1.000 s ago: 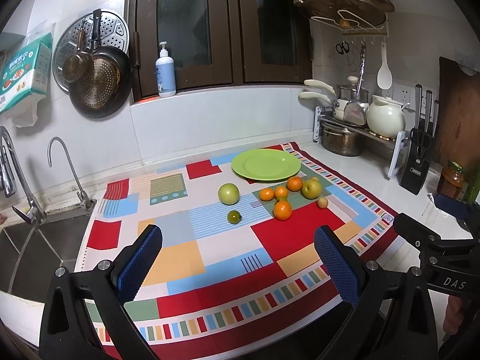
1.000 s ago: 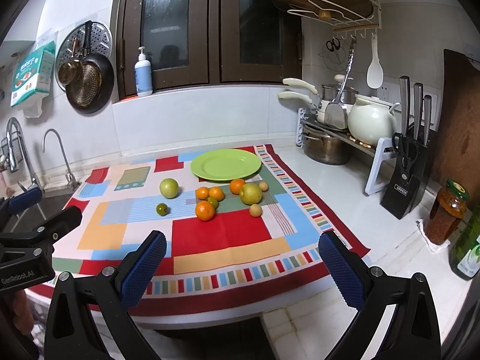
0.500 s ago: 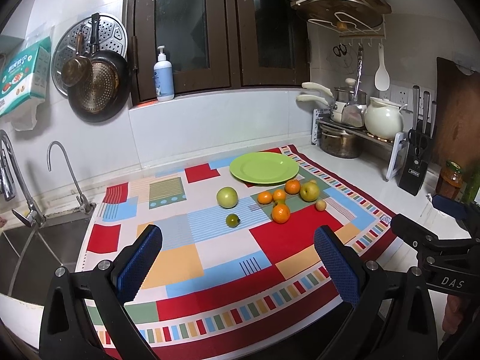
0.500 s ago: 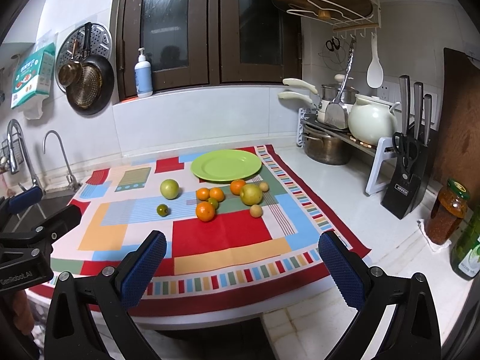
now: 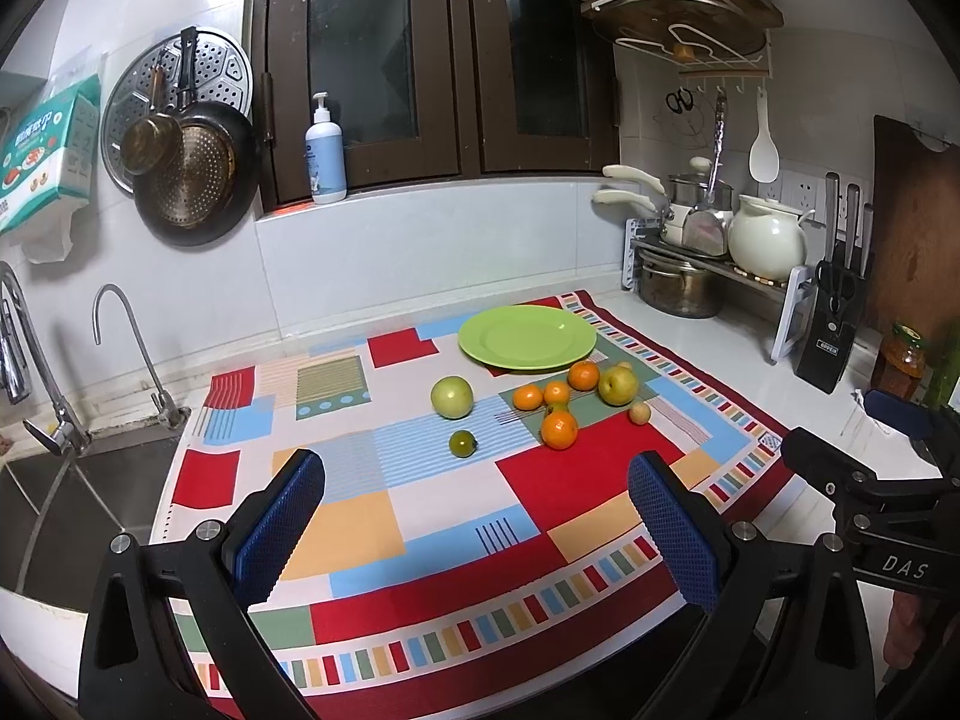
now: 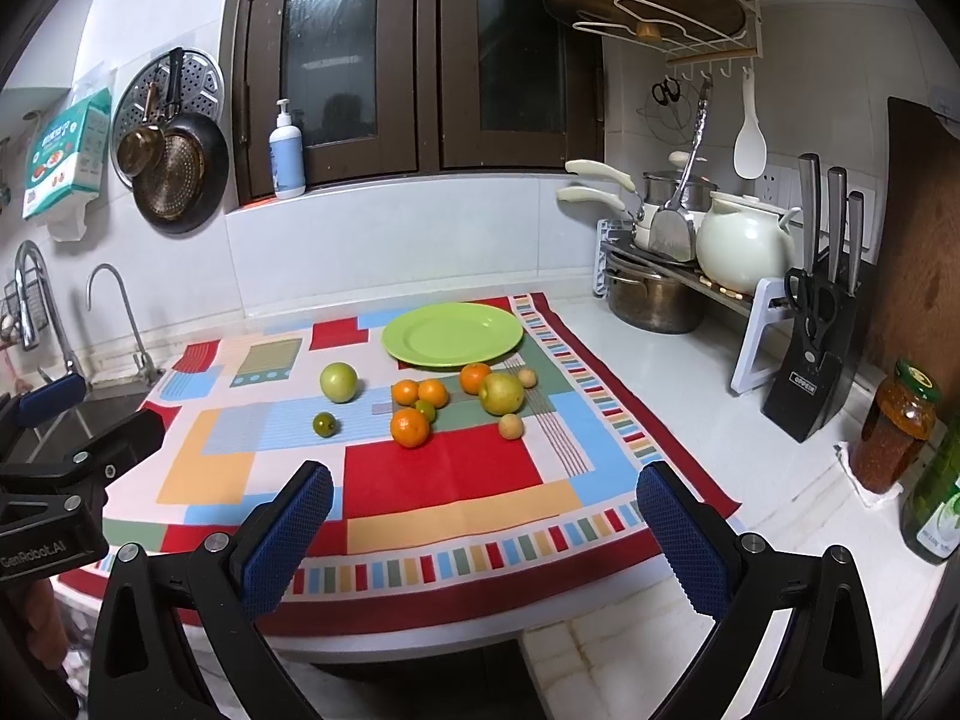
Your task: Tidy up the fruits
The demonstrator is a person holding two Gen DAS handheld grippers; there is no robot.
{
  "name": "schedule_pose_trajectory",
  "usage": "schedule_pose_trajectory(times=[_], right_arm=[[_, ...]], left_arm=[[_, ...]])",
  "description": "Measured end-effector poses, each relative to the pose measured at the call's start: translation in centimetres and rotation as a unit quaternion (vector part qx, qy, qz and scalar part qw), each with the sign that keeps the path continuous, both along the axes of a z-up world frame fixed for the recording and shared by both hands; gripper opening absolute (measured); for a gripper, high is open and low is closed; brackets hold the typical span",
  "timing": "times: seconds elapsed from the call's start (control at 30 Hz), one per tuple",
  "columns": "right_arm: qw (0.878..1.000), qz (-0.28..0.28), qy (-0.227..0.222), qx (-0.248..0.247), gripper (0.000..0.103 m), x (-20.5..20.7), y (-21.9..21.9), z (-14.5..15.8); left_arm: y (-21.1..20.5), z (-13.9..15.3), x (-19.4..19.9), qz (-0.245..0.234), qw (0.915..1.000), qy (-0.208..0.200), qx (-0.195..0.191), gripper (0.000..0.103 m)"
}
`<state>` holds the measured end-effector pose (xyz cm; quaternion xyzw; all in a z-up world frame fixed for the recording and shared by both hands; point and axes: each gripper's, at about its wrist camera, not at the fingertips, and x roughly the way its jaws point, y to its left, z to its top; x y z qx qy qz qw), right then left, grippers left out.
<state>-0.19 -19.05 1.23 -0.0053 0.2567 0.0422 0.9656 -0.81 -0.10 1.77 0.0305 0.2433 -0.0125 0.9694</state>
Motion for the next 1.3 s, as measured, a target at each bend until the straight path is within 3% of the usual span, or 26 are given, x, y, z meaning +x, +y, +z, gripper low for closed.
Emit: schedule_pose_trajectory(times=[0.7, 1.3], right_arm=[[1.0, -0.001, -0.001, 0.002, 0.102, 0.3, 0.0, 0.1], [1.0, 0.014, 0.014, 0.0, 0.102, 4.5, 3.0, -1.8]], left_arm=[[0.1, 0.4, 0.8, -0.009, 0.9999, -0.006, 0.001, 0.103], [2.3, -1.9, 5.4, -0.036, 0.9992, 0.01, 0.018, 0.1]])
